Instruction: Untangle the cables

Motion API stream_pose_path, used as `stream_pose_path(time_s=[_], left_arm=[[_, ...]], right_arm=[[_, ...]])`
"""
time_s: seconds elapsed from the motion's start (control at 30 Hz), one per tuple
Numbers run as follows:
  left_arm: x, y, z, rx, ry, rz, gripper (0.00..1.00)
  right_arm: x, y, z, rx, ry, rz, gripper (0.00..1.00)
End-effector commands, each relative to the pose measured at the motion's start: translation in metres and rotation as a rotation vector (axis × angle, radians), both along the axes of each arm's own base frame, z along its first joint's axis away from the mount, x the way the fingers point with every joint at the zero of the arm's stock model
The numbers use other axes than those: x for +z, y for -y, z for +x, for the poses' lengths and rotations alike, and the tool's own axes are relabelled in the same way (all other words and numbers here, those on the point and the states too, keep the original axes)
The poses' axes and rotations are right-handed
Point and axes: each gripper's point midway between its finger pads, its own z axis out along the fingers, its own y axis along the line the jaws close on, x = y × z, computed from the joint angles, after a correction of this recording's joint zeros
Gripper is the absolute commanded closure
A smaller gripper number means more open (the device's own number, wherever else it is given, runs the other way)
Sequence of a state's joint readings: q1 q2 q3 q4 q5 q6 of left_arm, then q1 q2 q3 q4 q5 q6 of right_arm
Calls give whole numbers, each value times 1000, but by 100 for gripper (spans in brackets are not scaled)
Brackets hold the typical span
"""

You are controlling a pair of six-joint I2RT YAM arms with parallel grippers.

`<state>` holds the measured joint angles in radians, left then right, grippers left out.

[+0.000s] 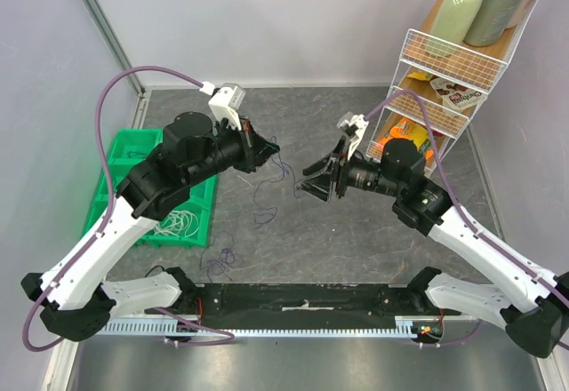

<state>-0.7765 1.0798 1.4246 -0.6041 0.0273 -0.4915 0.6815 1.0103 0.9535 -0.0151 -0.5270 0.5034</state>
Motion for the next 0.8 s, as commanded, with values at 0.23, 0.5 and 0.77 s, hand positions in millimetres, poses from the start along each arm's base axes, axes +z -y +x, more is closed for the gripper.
stream_pose_path(time_s=[0.23,0.5,0.77], left_arm=[[13,7,-3,-15,-13,-63,98],[16,2,-4,-8,5,-61,98],[16,4,-4,-15,7,-57,98]], right_arm=[[-31,-29,-6,30,-116,-14,44],[-42,-23,11,-70,-122,-60,49],[-53,-20,12,-95,-157,-92,51]])
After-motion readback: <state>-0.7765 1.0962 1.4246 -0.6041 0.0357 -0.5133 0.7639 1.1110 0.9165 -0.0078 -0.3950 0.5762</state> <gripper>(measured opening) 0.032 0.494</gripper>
